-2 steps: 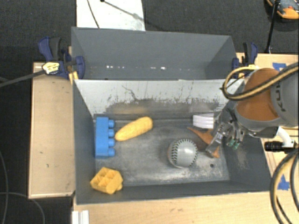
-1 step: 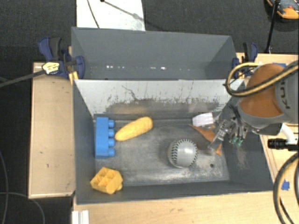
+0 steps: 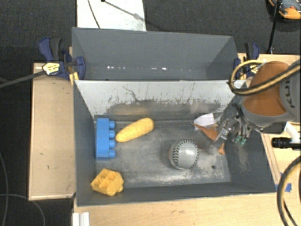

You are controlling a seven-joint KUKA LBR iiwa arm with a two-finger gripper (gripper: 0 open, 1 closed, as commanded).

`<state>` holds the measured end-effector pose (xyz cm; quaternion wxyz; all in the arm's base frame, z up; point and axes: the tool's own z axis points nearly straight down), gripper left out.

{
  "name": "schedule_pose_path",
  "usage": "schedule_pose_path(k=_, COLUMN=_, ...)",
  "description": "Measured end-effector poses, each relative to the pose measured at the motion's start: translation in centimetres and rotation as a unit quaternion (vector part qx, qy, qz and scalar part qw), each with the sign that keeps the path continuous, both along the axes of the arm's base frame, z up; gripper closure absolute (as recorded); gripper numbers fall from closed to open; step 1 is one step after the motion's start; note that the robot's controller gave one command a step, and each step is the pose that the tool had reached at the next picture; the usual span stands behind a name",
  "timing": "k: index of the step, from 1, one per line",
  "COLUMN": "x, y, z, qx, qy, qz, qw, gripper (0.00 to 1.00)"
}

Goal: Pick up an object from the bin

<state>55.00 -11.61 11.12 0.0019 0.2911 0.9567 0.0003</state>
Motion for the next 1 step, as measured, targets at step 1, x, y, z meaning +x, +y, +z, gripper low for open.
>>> schedule_pose_path(k=1, x=0.03, y=-0.01, z=0.59, qx=0.0, qy=-0.0007, qz=0.001, qw=1.0, gripper=1.0)
